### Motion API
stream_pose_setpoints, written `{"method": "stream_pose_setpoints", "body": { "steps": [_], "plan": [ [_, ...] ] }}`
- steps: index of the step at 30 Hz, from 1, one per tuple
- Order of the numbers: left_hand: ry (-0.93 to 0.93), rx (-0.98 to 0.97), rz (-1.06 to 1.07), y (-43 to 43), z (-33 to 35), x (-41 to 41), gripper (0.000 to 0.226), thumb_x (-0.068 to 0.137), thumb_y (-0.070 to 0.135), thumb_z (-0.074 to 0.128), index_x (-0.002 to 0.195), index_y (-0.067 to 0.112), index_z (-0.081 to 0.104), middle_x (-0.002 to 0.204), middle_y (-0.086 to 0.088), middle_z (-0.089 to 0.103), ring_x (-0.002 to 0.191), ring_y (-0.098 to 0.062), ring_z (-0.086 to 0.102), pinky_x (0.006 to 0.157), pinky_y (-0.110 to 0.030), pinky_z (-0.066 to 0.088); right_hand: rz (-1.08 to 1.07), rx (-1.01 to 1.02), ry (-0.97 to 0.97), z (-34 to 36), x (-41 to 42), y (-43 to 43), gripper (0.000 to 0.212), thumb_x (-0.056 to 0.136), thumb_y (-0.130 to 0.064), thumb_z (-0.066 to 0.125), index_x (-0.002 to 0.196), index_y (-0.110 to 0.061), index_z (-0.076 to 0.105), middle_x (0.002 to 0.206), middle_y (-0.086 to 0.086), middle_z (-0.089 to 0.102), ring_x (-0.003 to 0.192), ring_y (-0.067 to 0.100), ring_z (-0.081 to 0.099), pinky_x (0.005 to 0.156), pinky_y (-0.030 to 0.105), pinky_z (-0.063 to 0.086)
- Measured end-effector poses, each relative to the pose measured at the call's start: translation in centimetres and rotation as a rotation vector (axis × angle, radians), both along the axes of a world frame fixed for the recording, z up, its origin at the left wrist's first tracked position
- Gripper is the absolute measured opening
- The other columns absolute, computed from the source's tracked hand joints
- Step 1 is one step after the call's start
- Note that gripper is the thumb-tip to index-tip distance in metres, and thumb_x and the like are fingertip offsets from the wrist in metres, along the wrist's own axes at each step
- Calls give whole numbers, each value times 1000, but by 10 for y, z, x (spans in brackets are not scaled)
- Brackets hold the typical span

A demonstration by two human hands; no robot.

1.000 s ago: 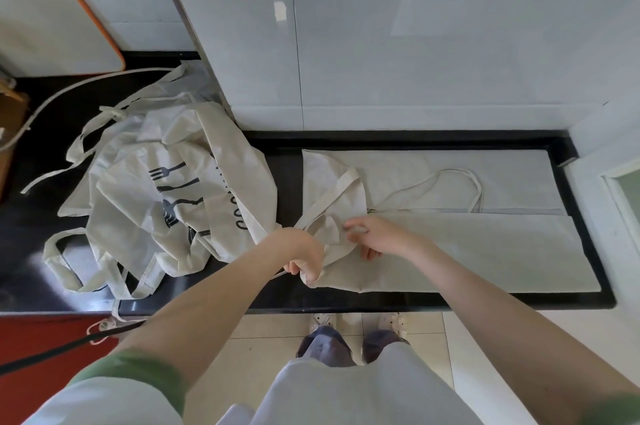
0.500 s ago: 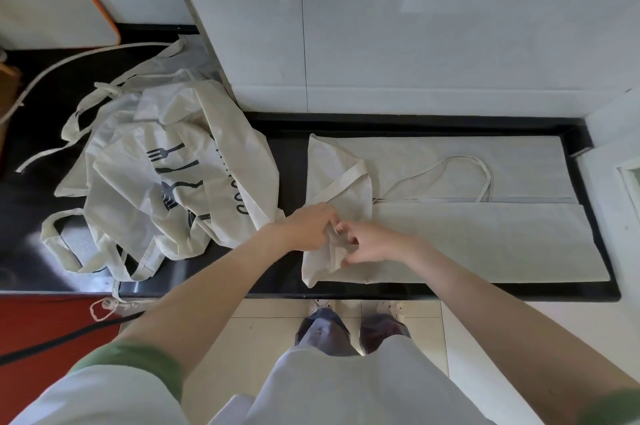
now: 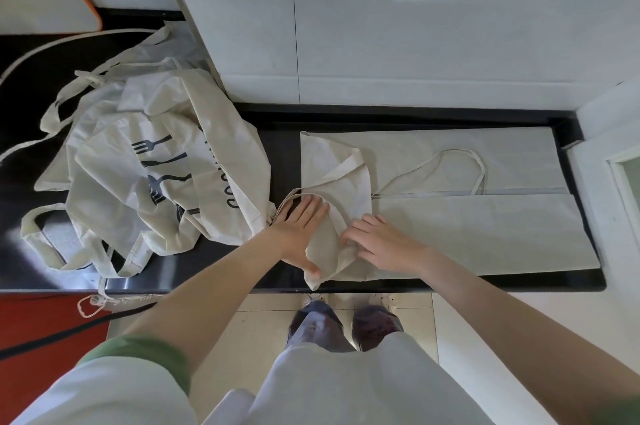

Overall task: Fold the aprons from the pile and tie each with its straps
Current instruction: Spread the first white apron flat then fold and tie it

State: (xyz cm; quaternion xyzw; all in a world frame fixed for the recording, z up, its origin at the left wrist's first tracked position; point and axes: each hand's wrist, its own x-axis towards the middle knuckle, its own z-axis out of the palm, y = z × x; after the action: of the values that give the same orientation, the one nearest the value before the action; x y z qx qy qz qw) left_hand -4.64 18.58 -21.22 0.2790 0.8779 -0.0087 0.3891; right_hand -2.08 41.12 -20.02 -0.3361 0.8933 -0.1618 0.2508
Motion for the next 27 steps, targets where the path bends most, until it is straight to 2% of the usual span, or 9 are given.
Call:
{"method": "stream_pose_setpoints", "body": {
  "steps": [4, 6, 9, 12, 15, 18, 21, 24, 27],
  "plan": [
    [40, -26, 5, 2, -3, 3, 136, 70, 71, 66, 144, 16, -34, 151, -3, -40, 139, -22, -36, 117, -47, -14, -81, 66, -183, -10, 7, 13, 42, 96, -13, 47, 135, -28, 47, 131, -1, 55, 121, 19, 48, 99, 31, 38],
    [34, -24, 36, 4, -3, 5, 132, 73, 70, 64, 145, 17, -33, 150, -1, -41, 139, -20, -36, 116, -45, -16, -140, 77, -203, -11, 14, 20, 42, 95, -28, 55, 136, -25, 45, 130, -1, 55, 117, 19, 50, 94, 31, 40],
    [19, 117, 119, 13, 4, 7, 107, 88, 59, 53, 149, 17, -24, 153, 1, -36, 141, -18, -32, 113, -40, -19, -108, 118, -173, -12, 25, 35, 62, 82, -51, 67, 129, -18, 44, 121, -6, 49, 108, 13, 43, 91, 26, 34],
    [126, 408, 69, 26, 12, 11, 71, 99, 40, 42, 155, 13, 7, 162, -3, 0, 148, -17, -4, 117, -30, -10, 42, 112, 28, -17, 36, 47, 41, 81, -49, 66, 100, -17, 52, 99, -7, 46, 90, 9, 33, 88, 28, 38],
    [204, 531, -43, 44, 21, 17, 58, 96, 53, 44, 136, 11, 43, 140, -4, 40, 131, -23, 35, 112, -32, 25, 51, 29, 145, -18, 39, 46, 19, 86, -38, 57, 80, -22, 50, 82, -9, 49, 78, 10, 42, 76, 29, 46],
    [243, 403, -296, 61, 24, 23, 70, 89, 67, 43, 128, 9, 49, 125, -5, 48, 112, -23, 46, 97, -32, 34, 25, 24, 118, -14, 36, 44, 23, 95, -32, 42, 83, -18, 55, 87, -5, 58, 82, 16, 55, 78, 34, 49],
    [225, 209, -477, 67, 20, 25, 48, 97, 49, 39, 122, 11, 55, 109, -7, 59, 92, -24, 57, 82, -34, 45, -89, 25, 43, -9, 33, 45, 24, 101, -26, 44, 103, -11, 62, 101, 3, 63, 93, 21, 57, 82, 30, 41],
    [93, 126, -453, 67, 19, 23, 29, 100, 23, 36, 104, 10, 62, 84, -4, 61, 70, -22, 58, 68, -33, 51, -125, 62, -23, -7, 34, 46, 25, 103, -28, 43, 103, -11, 62, 93, 5, 62, 88, 26, 58, 72, 29, 37],
    [-29, 94, -424, 68, 25, 20, 28, 96, 22, 41, 87, 8, 63, 71, -2, 54, 61, -19, 50, 68, -34, 50, -93, 151, -199, -3, 33, 41, 26, 102, -33, 42, 102, -15, 61, 93, 5, 59, 90, 26, 56, 74, 34, 41]
  ]
}}
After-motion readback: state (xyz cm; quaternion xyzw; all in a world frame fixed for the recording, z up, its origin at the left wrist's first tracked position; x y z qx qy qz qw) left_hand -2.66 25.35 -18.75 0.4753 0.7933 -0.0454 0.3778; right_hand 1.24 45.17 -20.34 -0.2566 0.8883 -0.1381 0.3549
